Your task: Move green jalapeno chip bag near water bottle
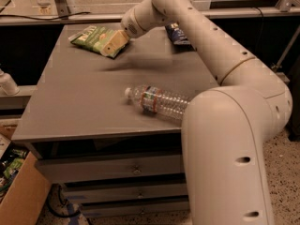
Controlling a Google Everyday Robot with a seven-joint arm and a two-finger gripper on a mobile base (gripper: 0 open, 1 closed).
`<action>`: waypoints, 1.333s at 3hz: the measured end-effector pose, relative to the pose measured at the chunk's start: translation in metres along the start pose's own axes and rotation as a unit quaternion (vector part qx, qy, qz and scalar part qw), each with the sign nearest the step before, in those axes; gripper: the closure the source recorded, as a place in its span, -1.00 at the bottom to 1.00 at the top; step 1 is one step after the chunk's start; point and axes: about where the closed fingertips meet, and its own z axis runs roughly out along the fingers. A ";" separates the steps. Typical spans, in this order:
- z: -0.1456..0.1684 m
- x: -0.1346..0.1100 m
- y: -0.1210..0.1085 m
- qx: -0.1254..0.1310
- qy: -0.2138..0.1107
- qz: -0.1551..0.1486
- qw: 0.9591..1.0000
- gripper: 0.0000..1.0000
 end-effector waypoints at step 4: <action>0.045 0.017 -0.004 0.003 0.051 0.029 0.998 -0.13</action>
Offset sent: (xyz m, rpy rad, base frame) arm 0.0275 0.0314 -0.0215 -0.0430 0.0790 -0.0704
